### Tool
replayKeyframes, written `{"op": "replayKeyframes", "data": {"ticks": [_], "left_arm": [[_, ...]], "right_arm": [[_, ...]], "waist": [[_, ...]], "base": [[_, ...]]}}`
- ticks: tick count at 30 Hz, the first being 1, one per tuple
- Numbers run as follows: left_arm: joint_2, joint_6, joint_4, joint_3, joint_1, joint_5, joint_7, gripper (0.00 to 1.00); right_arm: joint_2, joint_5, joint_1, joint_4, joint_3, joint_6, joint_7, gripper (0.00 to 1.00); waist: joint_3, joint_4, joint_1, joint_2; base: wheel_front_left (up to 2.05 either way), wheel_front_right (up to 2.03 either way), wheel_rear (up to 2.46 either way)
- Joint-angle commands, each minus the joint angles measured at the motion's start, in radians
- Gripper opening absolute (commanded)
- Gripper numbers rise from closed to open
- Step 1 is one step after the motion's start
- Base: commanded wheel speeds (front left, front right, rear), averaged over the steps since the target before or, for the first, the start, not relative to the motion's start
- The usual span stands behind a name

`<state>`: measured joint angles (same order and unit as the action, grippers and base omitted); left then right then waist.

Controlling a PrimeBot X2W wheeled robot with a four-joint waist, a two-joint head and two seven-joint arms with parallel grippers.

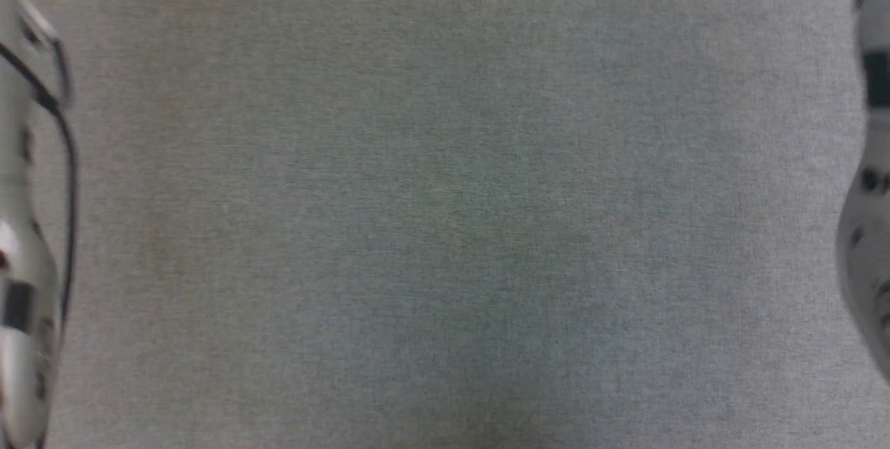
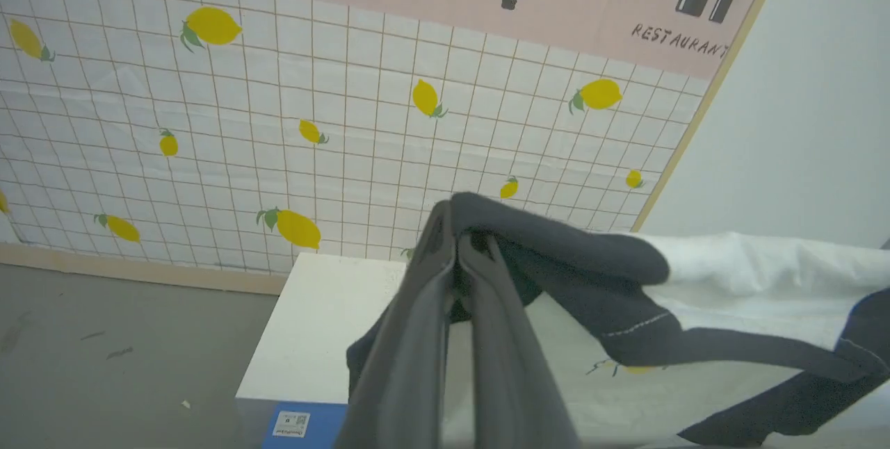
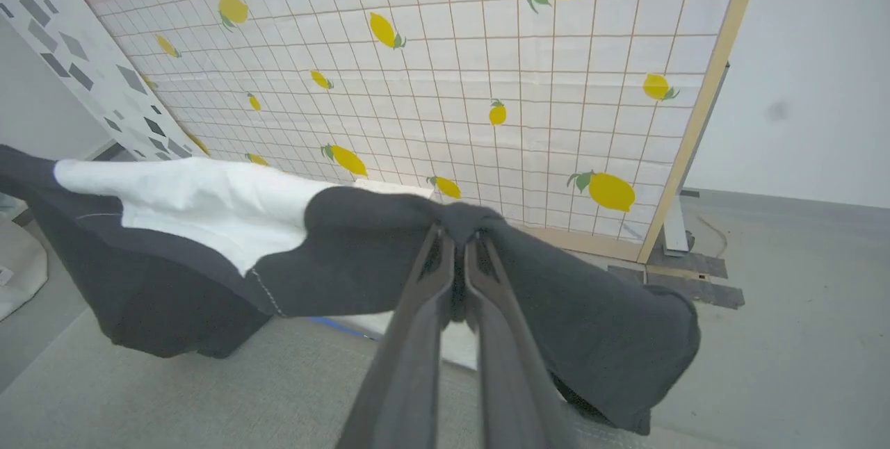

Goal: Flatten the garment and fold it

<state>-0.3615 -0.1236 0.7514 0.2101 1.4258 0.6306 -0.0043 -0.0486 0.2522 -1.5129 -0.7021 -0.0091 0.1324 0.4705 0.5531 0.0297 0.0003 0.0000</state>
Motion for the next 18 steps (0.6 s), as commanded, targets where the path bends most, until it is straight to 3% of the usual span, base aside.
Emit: {"op": "replayKeyframes", "data": {"ticks": [1, 4, 13, 18], "left_arm": [[-0.002, -0.007, -0.007, 0.024, -0.047, 0.03, -0.006, 0.0], [-0.002, -0.007, -0.068, 0.138, -0.233, 0.151, -0.011, 0.0], [0.015, -0.005, -0.241, 0.223, -0.68, 0.327, -0.04, 0.0], [0.024, 0.053, -0.351, 0.236, -0.931, 0.377, -0.028, 0.0]], "right_arm": [[-0.002, 0.016, 0.046, 0.001, 0.005, -0.002, -0.006, 0.0], [-0.032, 0.101, 0.247, 0.062, 0.035, -0.002, -0.025, 0.0], [-0.106, 0.263, 0.76, 0.306, 0.047, -0.002, -0.014, 0.0], [-0.1, 0.3, 1.041, 0.466, 0.011, -0.002, 0.025, 0.0]], "waist": [[-0.056, 0.027, -0.0003, 0.0], [-0.177, 0.056, -0.0003, 0.0], [-0.406, 0.081, -0.0003, 0.0], [-0.476, 0.074, -0.0003, 0.0]], "base": [[0.0, 0.0, 0.0], [0.0, 0.0, 0.0], [0.0, 0.0, 0.0], [0.0, 0.0, 0.0]]}}
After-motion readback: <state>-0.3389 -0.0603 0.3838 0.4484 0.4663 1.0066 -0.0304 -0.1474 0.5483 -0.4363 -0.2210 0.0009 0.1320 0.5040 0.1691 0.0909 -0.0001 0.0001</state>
